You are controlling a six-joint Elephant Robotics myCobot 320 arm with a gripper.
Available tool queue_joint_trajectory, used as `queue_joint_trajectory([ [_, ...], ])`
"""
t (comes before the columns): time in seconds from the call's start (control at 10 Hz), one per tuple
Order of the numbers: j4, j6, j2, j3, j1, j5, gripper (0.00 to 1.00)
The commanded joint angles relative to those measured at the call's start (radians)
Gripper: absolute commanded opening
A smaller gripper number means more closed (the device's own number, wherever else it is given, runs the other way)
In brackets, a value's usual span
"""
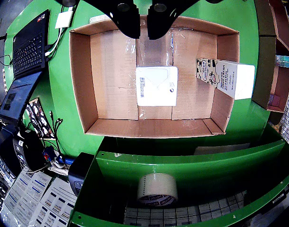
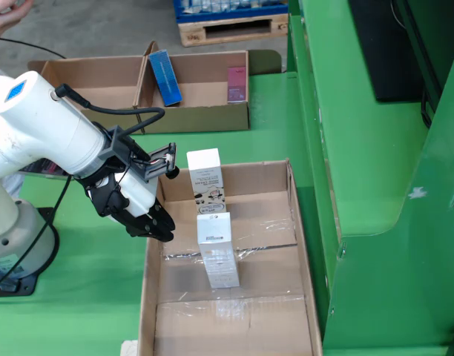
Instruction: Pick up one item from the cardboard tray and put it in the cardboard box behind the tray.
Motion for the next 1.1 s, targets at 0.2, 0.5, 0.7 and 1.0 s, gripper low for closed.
queue_joint_trajectory([
  [0.2,0.012,-0.003,0.017,0.026,-0.001,0.0,0.0],
  [0.5,0.012,-0.003,0.017,0.026,-0.001,0.0,0.2],
  [0.7,0.012,-0.003,0.017,0.026,-0.001,0.0,0.4],
  [1.0,0.012,-0.003,0.017,0.026,-0.001,0.0,0.7],
])
